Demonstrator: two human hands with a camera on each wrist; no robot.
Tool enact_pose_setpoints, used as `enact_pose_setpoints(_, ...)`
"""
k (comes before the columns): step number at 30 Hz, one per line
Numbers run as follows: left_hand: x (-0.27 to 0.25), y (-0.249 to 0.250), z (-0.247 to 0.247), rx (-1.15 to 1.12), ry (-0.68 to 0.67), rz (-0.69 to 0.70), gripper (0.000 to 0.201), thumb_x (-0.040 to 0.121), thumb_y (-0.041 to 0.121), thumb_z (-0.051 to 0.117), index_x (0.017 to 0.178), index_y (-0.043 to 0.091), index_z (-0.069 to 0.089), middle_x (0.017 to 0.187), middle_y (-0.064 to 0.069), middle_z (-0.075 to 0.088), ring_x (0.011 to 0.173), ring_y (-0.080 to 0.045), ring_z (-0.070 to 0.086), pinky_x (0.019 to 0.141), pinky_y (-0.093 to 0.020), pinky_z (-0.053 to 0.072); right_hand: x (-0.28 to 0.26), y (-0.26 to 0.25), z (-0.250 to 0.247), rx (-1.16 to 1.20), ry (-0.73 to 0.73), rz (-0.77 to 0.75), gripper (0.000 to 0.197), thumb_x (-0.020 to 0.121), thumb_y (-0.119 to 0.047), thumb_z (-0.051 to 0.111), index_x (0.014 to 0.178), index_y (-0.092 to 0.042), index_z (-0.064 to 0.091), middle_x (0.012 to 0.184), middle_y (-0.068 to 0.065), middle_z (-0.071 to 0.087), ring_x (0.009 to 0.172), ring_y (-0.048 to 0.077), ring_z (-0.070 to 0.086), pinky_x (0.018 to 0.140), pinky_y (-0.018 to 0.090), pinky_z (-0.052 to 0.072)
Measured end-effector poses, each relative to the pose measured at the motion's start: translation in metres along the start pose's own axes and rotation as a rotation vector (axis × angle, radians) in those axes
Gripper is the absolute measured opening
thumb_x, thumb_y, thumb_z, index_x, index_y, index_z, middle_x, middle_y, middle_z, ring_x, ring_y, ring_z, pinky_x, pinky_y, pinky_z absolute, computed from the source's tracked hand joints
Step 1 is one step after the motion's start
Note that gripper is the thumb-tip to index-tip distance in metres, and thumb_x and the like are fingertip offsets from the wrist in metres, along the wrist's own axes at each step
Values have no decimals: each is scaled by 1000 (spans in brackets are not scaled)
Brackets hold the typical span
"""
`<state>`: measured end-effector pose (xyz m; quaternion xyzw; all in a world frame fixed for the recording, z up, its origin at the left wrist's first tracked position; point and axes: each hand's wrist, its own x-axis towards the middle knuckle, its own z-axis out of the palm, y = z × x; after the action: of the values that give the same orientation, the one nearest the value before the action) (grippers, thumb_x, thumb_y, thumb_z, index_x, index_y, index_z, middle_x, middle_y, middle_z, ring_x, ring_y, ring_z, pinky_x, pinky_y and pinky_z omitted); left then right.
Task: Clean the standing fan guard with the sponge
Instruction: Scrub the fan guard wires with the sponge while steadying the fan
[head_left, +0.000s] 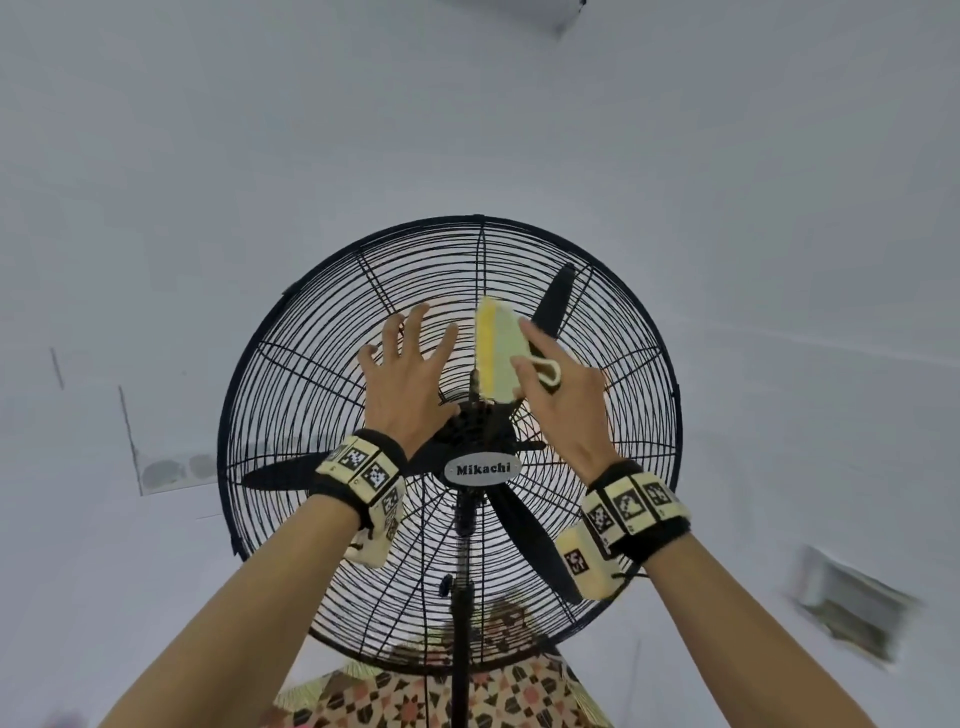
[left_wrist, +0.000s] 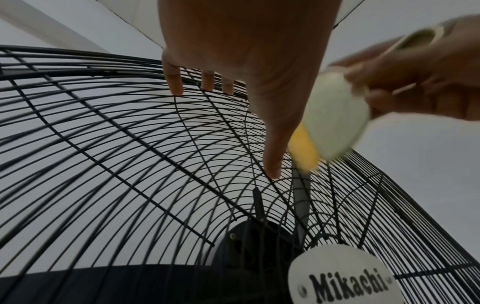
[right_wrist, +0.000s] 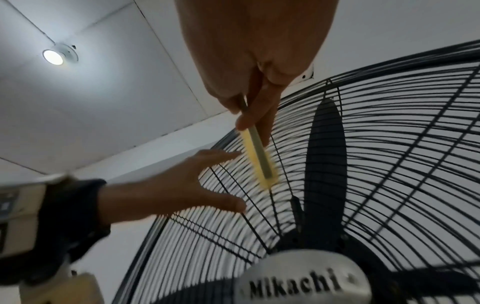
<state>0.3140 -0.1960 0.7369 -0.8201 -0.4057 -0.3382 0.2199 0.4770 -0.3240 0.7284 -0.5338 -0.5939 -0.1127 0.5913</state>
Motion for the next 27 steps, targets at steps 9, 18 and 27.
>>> enact_pose_setpoints(9, -1, -5, 0, -38, 11, -7, 108, 71, 63, 85, 159, 33, 30, 170, -11, 13, 153, -39, 13, 112, -70, 34, -20, 8, 0, 66, -17, 120, 49, 101, -25, 66, 148, -27, 53, 100, 4, 75, 78, 6, 75, 60, 25, 62)
enact_pose_setpoints(18, 0, -9, -5, -18, -34, -7, 107, 75, 63, 82, 161, 35, 25, 170, -10, 8, 155, -39, 10, 112, -67, 34, -69, 25, 9, 21, -152, 227, 48, 98, -18, 69, 144, -27, 56, 108, 13, 75, 79, 19, 76, 55, 39, 64)
enact_pose_setpoints(27, 0, -4, -5, -20, -14, 0, 106, 74, 64, 81, 161, 35, 27, 169, -9, 11, 154, -39, 10, 112, -68, 33, -82, 28, 12, -32, -99, 260, 51, 101, -20, 65, 148, -34, 50, 120, 20, 71, 75, 22, 74, 54, 38, 64)
